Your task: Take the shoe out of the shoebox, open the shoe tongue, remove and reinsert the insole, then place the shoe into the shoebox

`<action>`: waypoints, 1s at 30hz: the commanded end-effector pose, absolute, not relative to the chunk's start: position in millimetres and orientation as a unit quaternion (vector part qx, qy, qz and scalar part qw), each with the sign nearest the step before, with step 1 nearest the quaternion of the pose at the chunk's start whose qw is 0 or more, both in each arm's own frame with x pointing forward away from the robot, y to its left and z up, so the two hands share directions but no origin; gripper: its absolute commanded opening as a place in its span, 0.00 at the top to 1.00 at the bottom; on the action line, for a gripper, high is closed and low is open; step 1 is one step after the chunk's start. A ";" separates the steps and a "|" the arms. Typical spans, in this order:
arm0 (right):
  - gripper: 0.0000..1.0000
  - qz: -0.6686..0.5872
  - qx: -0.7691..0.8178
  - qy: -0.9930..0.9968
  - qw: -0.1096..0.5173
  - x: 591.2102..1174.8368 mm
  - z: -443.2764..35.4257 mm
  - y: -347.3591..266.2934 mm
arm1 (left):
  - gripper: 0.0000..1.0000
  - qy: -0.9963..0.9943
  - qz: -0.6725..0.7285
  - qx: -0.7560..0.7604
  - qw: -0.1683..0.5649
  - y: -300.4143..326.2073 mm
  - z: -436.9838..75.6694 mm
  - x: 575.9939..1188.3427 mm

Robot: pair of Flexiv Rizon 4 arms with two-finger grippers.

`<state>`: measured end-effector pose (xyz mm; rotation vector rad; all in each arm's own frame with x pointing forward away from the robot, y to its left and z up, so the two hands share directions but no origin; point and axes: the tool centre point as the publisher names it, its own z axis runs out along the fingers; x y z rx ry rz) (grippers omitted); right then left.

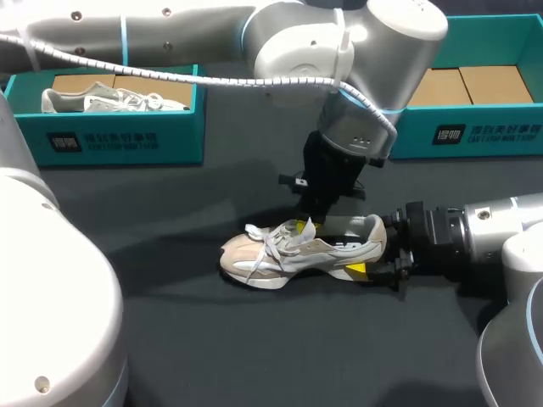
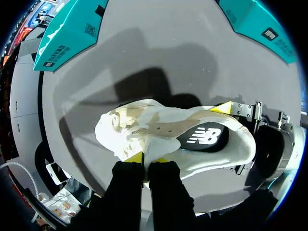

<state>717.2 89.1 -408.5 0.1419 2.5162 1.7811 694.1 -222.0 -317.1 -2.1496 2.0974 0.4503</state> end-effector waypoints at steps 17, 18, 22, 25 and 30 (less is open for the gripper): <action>1.00 0.575 0.046 0.816 0.028 716.4 -408.5 88.7 | 1.00 0.625 0.096 -0.774 -0.002 -131.0 -327.8 684.0; 1.00 0.575 0.046 0.816 0.028 716.4 -408.5 88.7 | 1.00 0.626 0.098 -0.774 -0.002 -129.7 -330.5 683.6; 1.00 0.575 0.046 0.816 0.028 716.4 -408.5 88.7 | 0.95 0.631 0.111 -0.768 0.000 -127.6 -340.4 681.6; 1.00 0.575 0.046 0.816 0.028 716.4 -408.5 88.7 | 0.74 0.633 0.121 -0.765 0.003 -126.4 -345.9 679.4; 1.00 0.575 0.046 0.816 0.028 716.4 -408.5 88.7 | 0.58 0.638 0.137 -0.758 0.014 -119.9 -348.8 675.2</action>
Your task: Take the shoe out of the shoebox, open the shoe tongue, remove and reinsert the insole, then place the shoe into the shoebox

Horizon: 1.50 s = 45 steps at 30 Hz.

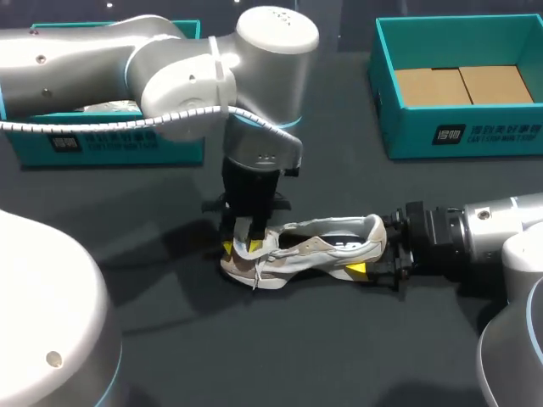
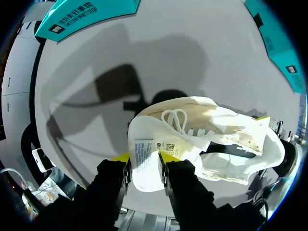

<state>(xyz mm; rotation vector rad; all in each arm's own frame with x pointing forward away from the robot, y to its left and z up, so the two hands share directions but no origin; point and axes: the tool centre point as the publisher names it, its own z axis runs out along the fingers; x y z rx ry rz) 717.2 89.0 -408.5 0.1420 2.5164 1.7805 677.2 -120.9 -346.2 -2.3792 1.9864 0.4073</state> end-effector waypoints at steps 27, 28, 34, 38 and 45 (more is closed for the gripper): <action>1.00 0.575 0.046 0.816 0.028 716.4 -408.5 88.7 | 0.38 0.745 -0.035 -0.666 0.009 -135.3 -249.1 698.5; 1.00 0.575 0.046 0.816 0.028 716.4 -408.5 88.7 | 0.38 0.763 -0.044 -0.645 0.004 -140.0 -245.0 701.1; 1.00 0.575 0.046 0.816 0.028 716.4 -408.5 88.7 | 0.57 0.863 -0.088 -0.497 -0.021 -168.9 -227.3 712.0; 1.00 0.575 0.046 0.816 0.028 716.4 -408.5 88.7 | 1.00 0.928 -0.116 -0.349 -0.061 -183.3 -216.7 716.8; 1.00 0.575 0.046 0.816 0.028 716.4 -408.5 88.7 | 1.00 0.974 -0.115 -0.153 -0.123 -196.0 -210.9 722.4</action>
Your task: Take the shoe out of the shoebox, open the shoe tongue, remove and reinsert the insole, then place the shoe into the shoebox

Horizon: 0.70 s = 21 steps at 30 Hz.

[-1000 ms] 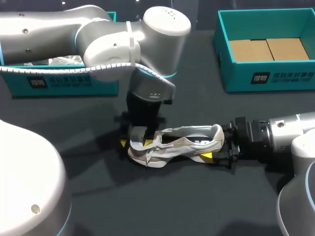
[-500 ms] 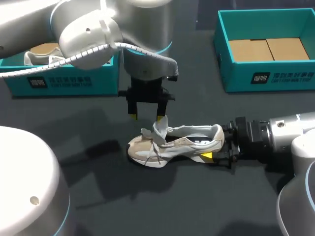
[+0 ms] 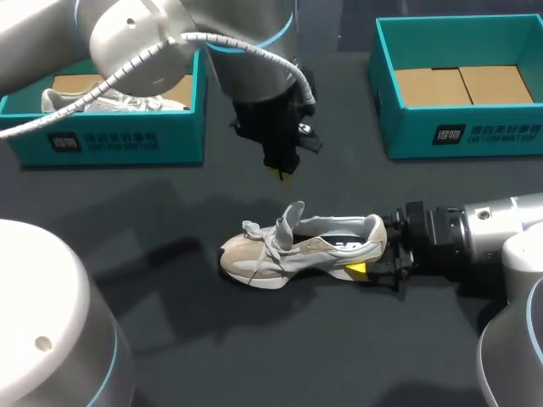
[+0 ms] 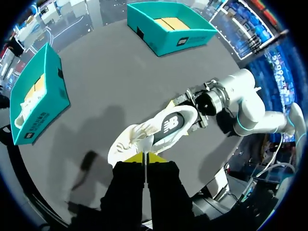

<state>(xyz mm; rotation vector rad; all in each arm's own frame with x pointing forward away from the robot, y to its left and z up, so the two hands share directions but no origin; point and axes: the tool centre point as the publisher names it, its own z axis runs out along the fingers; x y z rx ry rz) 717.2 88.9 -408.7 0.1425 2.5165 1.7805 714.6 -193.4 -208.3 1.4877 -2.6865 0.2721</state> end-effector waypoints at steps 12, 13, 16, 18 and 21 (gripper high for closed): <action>1.00 0.575 0.046 0.816 0.028 716.4 -408.5 88.7 | 1.00 -0.985 0.140 -0.028 0.100 -203.9 -216.6 712.1; 1.00 0.575 0.046 0.816 0.028 716.4 -408.5 88.7 | 1.00 -0.983 0.146 -0.055 0.094 -205.7 -218.0 708.3; 1.00 0.575 0.046 0.816 0.028 716.4 -408.5 88.7 | 1.00 -0.974 0.155 -0.131 0.102 -215.1 -227.7 703.4; 1.00 0.575 0.046 0.816 0.028 716.4 -408.5 88.7 | 1.00 -0.974 0.155 -0.131 0.102 -215.1 -227.7 703.4; 1.00 0.575 0.046 0.816 0.028 716.4 -408.5 88.7 | 1.00 -0.974 0.155 -0.131 0.102 -215.1 -227.7 703.4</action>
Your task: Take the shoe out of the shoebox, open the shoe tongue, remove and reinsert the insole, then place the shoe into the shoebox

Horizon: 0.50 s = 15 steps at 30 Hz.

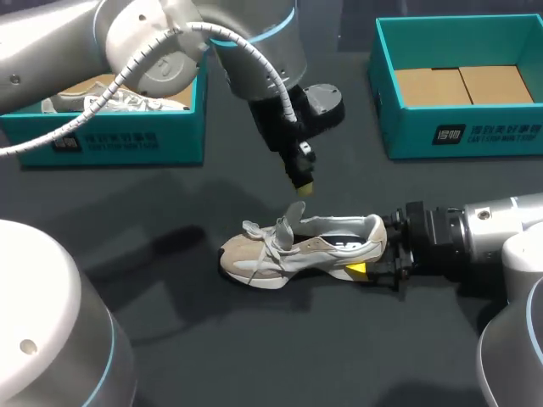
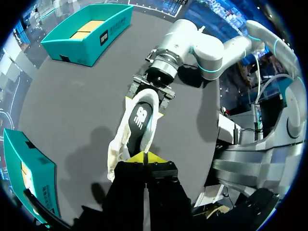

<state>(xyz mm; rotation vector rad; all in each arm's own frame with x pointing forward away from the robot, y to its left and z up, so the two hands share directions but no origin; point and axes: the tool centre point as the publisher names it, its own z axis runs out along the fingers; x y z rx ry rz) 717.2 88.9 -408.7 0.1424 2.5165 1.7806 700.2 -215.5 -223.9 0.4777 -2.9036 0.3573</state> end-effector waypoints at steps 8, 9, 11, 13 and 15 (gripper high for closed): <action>1.00 0.575 0.046 0.816 0.028 716.4 -408.5 88.7 | 1.00 -0.974 0.155 -0.131 0.102 -215.1 -227.7 703.4; 1.00 0.575 0.046 0.816 0.028 716.4 -408.5 88.7 | 1.00 -0.974 0.155 -0.131 0.102 -215.1 -227.7 703.4; 1.00 0.575 0.046 0.816 0.028 716.4 -408.5 88.7 | 1.00 -0.973 0.144 -0.144 0.110 -224.0 -240.0 704.9; 1.00 0.575 0.046 0.816 0.028 716.4 -408.5 88.7 | 1.00 -0.974 0.135 -0.140 0.112 -236.4 -254.3 705.8; 1.00 0.575 0.046 0.816 0.028 716.4 -408.5 88.7 | 1.00 -0.977 0.125 -0.126 0.115 -246.4 -265.6 706.2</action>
